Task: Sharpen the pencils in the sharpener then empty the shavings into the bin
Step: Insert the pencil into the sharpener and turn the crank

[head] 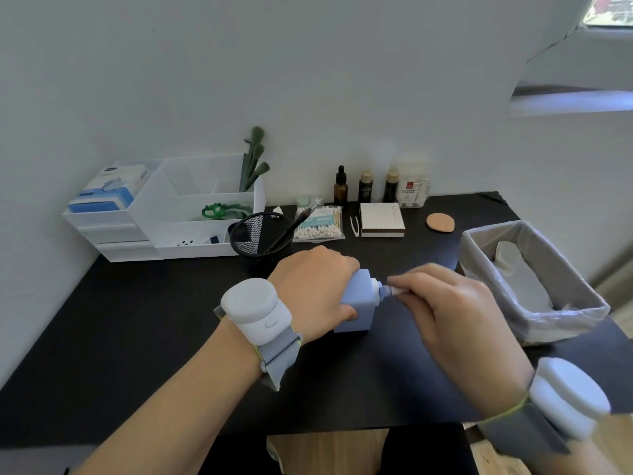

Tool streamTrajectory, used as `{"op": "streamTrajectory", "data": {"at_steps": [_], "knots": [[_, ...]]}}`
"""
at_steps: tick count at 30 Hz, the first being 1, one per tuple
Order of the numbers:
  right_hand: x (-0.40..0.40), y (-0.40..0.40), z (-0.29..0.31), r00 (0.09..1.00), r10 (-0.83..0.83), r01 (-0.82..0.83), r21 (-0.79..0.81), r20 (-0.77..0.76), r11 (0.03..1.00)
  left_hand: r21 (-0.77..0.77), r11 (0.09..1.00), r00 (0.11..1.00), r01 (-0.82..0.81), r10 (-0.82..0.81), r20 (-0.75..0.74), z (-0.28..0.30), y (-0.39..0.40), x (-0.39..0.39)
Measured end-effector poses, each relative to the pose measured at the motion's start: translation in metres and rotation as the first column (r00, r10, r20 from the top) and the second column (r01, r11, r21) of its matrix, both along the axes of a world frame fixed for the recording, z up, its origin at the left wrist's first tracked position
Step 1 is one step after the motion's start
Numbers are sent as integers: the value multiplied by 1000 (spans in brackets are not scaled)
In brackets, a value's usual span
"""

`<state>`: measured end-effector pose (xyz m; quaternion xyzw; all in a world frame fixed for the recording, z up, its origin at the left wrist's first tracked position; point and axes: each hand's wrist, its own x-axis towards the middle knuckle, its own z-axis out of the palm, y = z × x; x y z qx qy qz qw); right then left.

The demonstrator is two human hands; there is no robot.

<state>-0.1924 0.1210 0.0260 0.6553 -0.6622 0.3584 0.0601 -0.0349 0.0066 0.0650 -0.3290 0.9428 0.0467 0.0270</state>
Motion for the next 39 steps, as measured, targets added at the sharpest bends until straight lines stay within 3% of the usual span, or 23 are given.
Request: {"op": "streamTrajectory", "data": {"at_steps": [7, 15, 21, 39], "knots": [[-10, -42, 0, 995, -65, 63, 23, 72, 998, 37, 999, 999, 27, -28, 26, 3, -3, -2], [-19, -67, -34, 991, -92, 75, 159, 102, 984, 15, 999, 999, 30, -31, 38, 4, 1, -3], [-14, -54, -49, 995, -79, 61, 260, 58, 964, 6, 999, 998, 33, -33, 47, 5, 1, -2], [12, 14, -32, 999, -28, 37, 256, -37, 966, -63, 997, 995, 39, -33, 95, 8, 8, -10]]}}
